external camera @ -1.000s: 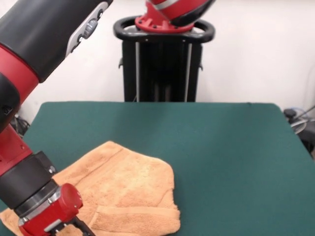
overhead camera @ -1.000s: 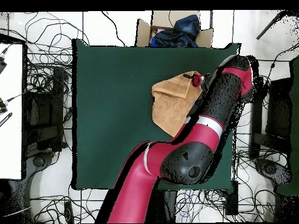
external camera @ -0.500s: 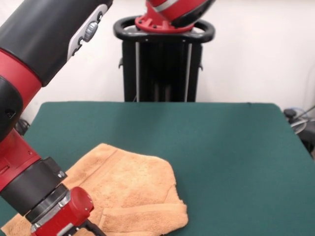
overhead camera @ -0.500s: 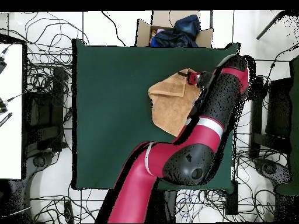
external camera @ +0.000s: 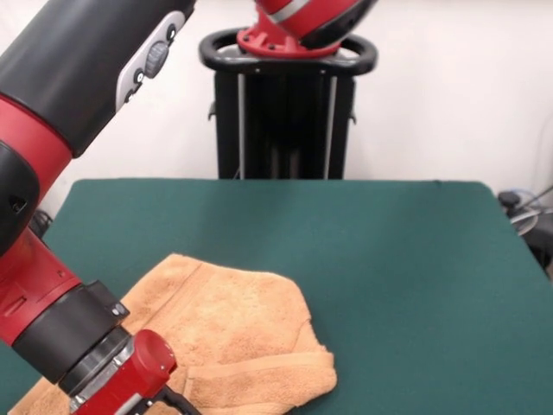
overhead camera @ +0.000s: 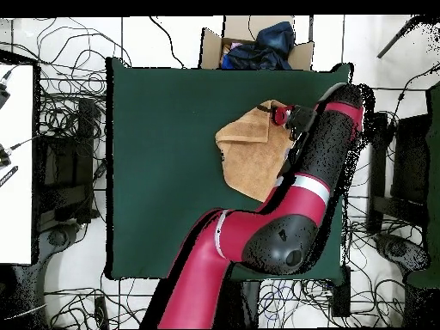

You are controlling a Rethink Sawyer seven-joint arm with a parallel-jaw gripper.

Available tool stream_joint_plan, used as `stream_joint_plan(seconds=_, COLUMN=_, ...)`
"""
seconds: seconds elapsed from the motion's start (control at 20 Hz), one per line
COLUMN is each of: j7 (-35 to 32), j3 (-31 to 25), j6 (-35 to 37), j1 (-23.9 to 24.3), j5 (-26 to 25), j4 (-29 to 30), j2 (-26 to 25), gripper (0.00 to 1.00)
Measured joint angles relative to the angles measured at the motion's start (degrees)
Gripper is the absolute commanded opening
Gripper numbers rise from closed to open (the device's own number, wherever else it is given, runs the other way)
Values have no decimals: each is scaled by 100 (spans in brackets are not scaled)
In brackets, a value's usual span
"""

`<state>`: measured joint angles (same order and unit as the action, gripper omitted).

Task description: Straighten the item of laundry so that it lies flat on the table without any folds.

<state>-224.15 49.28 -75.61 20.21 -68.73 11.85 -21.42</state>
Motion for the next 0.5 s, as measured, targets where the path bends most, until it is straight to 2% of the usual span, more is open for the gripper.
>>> stream_joint_plan(seconds=0.5, j7=0, j3=-174, j6=-124, j1=1, j5=50, j4=-13, j2=2, gripper=100)
